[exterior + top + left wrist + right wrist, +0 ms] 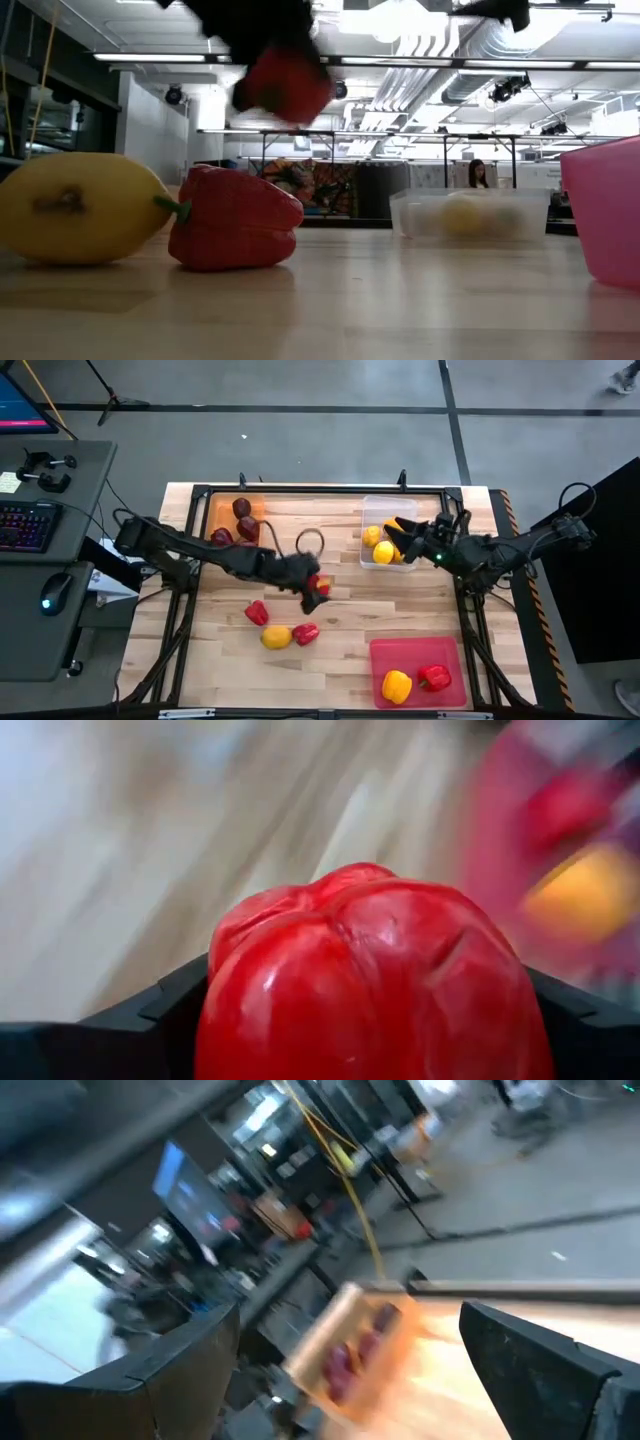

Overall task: Sort produce into baskets
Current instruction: Put the red bell pepper into the red bin

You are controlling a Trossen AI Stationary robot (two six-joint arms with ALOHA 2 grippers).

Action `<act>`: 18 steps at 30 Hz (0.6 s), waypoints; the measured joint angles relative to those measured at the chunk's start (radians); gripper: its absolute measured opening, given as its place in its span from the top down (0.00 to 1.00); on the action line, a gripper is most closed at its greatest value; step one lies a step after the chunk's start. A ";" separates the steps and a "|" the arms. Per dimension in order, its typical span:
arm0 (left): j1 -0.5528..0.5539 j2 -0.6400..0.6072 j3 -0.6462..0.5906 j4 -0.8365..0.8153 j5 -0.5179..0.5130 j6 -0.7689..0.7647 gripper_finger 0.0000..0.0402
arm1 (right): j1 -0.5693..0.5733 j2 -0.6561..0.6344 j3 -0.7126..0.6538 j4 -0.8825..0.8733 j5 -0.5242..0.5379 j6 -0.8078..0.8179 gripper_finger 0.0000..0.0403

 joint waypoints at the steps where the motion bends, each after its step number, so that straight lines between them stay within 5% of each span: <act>1: 0.006 -0.006 0.000 0.090 0.010 0.039 0.21 | 0.000 -0.001 0.000 0.059 -0.009 -0.040 0.09; 6: 0.008 0.057 0.008 0.461 0.153 0.212 0.21 | 0.000 -0.001 0.001 0.226 -0.089 -0.201 0.09; 18: -0.097 0.511 0.478 0.486 0.311 0.554 0.20 | 0.000 0.001 0.001 0.230 -0.122 -0.269 0.09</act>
